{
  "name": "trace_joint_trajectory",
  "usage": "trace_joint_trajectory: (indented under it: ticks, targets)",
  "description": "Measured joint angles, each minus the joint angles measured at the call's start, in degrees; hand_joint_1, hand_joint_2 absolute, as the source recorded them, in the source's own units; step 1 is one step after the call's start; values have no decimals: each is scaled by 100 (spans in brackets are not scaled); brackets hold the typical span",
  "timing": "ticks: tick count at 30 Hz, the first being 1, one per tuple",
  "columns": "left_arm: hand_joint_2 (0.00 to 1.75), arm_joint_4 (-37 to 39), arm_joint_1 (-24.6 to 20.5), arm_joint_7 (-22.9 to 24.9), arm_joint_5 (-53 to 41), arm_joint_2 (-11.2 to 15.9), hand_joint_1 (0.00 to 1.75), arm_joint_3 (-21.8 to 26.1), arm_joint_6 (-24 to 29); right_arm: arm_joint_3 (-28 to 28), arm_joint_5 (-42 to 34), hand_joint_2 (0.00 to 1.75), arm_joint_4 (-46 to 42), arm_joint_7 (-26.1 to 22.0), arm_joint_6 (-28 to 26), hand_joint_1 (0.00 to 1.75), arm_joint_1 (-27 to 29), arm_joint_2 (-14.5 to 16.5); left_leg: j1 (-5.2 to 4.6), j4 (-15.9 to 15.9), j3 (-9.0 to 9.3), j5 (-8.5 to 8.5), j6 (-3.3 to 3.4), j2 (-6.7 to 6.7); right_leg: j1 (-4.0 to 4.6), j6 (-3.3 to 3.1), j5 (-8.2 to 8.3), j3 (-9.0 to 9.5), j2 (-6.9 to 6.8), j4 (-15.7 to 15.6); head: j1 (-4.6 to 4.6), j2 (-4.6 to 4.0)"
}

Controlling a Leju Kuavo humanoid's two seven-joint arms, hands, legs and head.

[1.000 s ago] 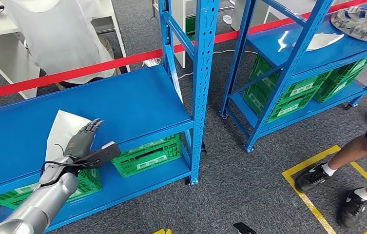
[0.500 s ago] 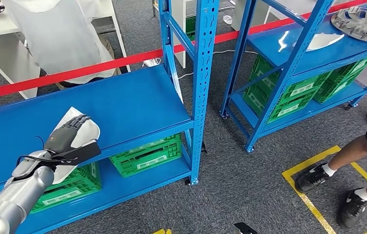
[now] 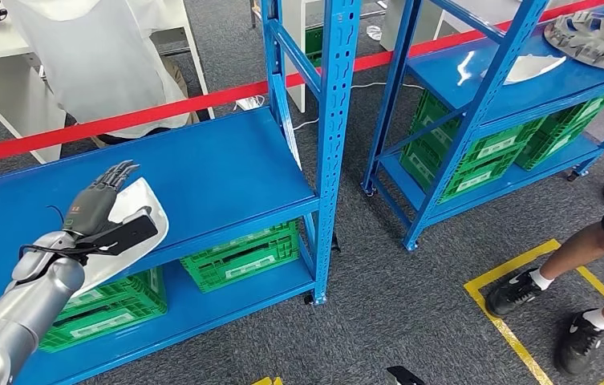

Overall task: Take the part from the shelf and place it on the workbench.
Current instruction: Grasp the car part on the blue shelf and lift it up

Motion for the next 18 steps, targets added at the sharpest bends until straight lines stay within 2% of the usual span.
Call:
trace_joint_trajectory:
  ticks: [4, 6, 7, 10, 11, 13, 18]
  targets:
    - [0, -11, -9, -2, 0, -5, 0, 3, 4, -7, -2, 0, 0, -1, -1, 0, 2, 0, -15, 12, 1, -29, 39, 5, -17, 34, -20, 7, 7, -6, -1, 0]
    - [0, -32, -16, -4, 0, -11, 0, 3, 9, -8, -2, 0, 0, 0, -2, 0, 0, -4, 5, -29, 36, -24, 60, 12, -9, 73, -46, 17, -10, 22, 3, 0]
    - [0, -39, -21, -6, 0, -15, 0, 4, 11, -8, -2, 0, 0, 0, -2, 0, -4, -4, 14, -37, 56, -27, 54, 14, -3, 72, -25, 24, -24, 25, 14, 0]
    - [0, -42, -23, 15, -18, -22, 0, 7, 45, -9, -2, 0, 0, -31, -2, 0, -10, -2, 1, 9, 76, -69, 25, 15, 9, -3, -36, 68, -56, -4, 46, 0]
    - [0, -42, -21, 63, -38, -24, 0, 8, 67, -9, -2, 0, 0, -43, -2, 0, -8, -2, -4, 20, 74, -80, 27, 16, 10, -7, -67, 79, -59, -7, 49, 0]
    - [0, -32, -24, 373, -131, -30, 0, 5, 118, -11, 1, 0, 0, -48, -3, 0, -6, -2, -5, 29, 72, -90, 31, 18, 3, 18, -64, 78, -61, -4, 50, 0]
    - [0, 43, -57, 1576, -434, -51, 0, -7, 82, -15, 28, 0, 0, -49, -3, 0, -6, 0, -4, 30, 72, -92, 31, 25, -5, 18, -64, 77, -61, -4, 49, 0]
